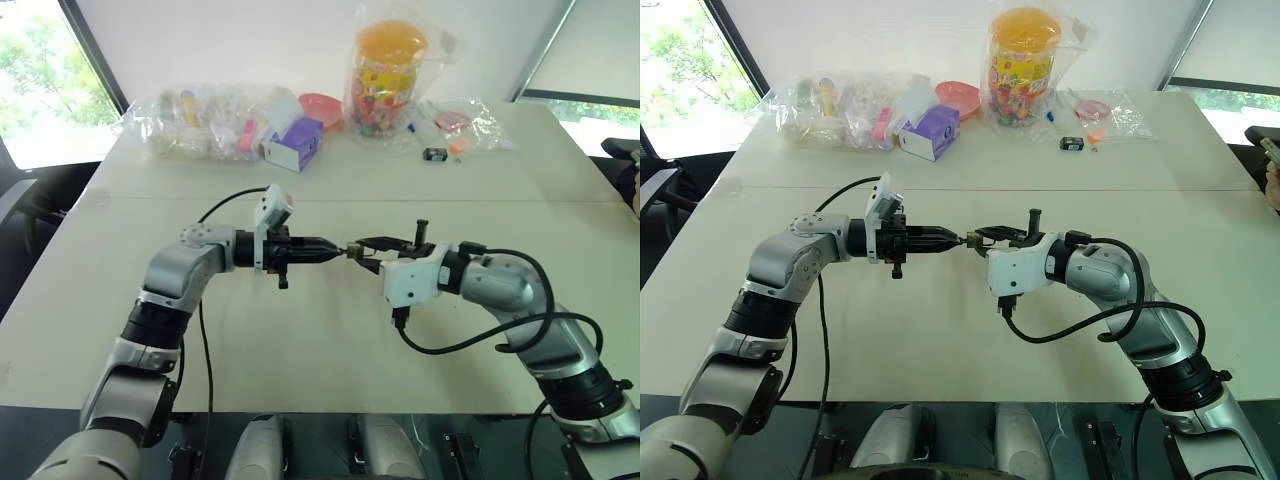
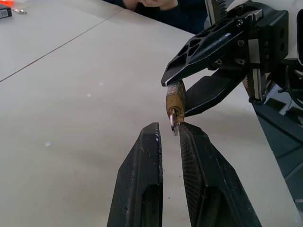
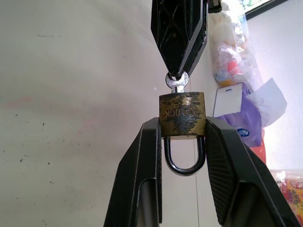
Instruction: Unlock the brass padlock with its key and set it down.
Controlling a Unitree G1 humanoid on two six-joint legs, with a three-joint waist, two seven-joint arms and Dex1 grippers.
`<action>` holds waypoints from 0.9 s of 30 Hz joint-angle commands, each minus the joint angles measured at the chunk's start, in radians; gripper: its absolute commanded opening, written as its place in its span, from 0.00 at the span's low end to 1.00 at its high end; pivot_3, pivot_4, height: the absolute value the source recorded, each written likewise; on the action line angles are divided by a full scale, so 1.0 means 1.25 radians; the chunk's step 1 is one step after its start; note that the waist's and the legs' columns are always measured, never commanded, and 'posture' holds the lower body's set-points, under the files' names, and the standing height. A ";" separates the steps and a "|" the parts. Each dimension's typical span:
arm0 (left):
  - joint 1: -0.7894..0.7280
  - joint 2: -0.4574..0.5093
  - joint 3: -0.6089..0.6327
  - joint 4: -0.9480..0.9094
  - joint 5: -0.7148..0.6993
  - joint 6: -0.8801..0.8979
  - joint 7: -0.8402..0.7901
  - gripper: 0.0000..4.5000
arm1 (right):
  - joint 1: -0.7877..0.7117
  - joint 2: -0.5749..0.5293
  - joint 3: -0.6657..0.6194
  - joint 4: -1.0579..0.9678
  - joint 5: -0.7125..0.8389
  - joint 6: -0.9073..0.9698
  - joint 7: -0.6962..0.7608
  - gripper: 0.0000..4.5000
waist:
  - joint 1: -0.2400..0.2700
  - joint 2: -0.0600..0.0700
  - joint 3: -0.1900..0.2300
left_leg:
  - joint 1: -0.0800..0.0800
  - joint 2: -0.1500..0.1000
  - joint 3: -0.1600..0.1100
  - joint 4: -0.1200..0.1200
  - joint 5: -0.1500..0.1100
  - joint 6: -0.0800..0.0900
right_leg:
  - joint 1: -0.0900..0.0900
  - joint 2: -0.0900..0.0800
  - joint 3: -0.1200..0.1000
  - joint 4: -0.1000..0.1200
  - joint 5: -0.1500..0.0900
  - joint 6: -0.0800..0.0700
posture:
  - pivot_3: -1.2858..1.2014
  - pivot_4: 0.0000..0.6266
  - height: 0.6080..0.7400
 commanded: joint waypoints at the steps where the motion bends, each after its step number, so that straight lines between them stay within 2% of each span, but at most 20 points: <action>1: -0.018 -0.002 0.001 -0.006 0.003 -0.018 -0.005 0.14 | -0.006 -0.010 -0.007 -0.034 -0.001 -0.001 -0.003 0.15 | 0.000 0.000 0.000 | 0.000 0.000 0.000 0.000 0.000 0.000 | 0.000 0.000 0.000 0.000 0.000 0.000 | 0.52 0.24 0.96; 9: -0.020 -0.010 -0.004 0.001 0.012 -0.037 -0.006 0.14 | -0.009 -0.013 -0.008 -0.035 -0.001 0.003 0.001 0.15 | 0.000 0.000 0.000 | 0.000 0.000 0.000 0.000 0.000 0.000 | 0.000 0.000 0.000 0.000 0.000 0.000 | 0.52 0.24 0.96; 11: -0.020 -0.014 -0.003 0.001 0.012 -0.039 -0.004 0.02 | -0.010 -0.013 -0.007 -0.035 -0.001 0.004 0.001 0.15 | 0.000 0.000 0.000 | 0.000 0.000 0.000 0.000 0.000 0.000 | 0.000 0.000 0.000 0.000 0.000 0.000 | 0.52 0.24 0.96; 12: -0.020 -0.016 -0.003 0.002 0.013 -0.041 -0.004 0.00 | -0.010 -0.013 -0.007 -0.035 0.000 0.005 0.001 0.15 | 0.000 0.000 0.000 | 0.000 0.000 0.000 0.000 0.000 0.000 | 0.000 0.000 0.000 0.000 0.000 0.000 | 0.52 0.24 0.96; 20: -0.020 -0.021 -0.008 -0.004 0.023 -0.059 -0.002 0.00 | -0.011 -0.019 -0.007 -0.039 0.002 0.008 0.007 0.15 | 0.000 0.000 0.000 | 0.000 0.000 0.000 0.000 0.000 0.000 | 0.000 0.000 0.000 0.000 0.000 0.000 | 0.52 0.24 0.96; 22: -0.013 -0.018 -0.022 -0.010 0.060 -0.126 0.001 0.00 | -0.010 -0.020 -0.007 -0.041 0.009 0.015 0.014 0.15 | 0.000 0.000 0.000 | 0.000 0.000 0.000 0.000 0.000 0.000 | 0.000 0.000 0.000 0.000 0.000 0.000 | 0.52 0.24 0.96; 27: 0.001 -0.036 -0.042 0.013 0.193 -0.454 0.042 0.00 | -0.004 -0.011 -0.011 -0.066 0.064 0.084 0.048 0.15 | 0.001 0.000 0.000 | 0.000 0.000 0.000 0.000 0.000 0.000 | 0.000 0.000 0.000 0.000 0.000 0.000 | 0.52 0.24 0.96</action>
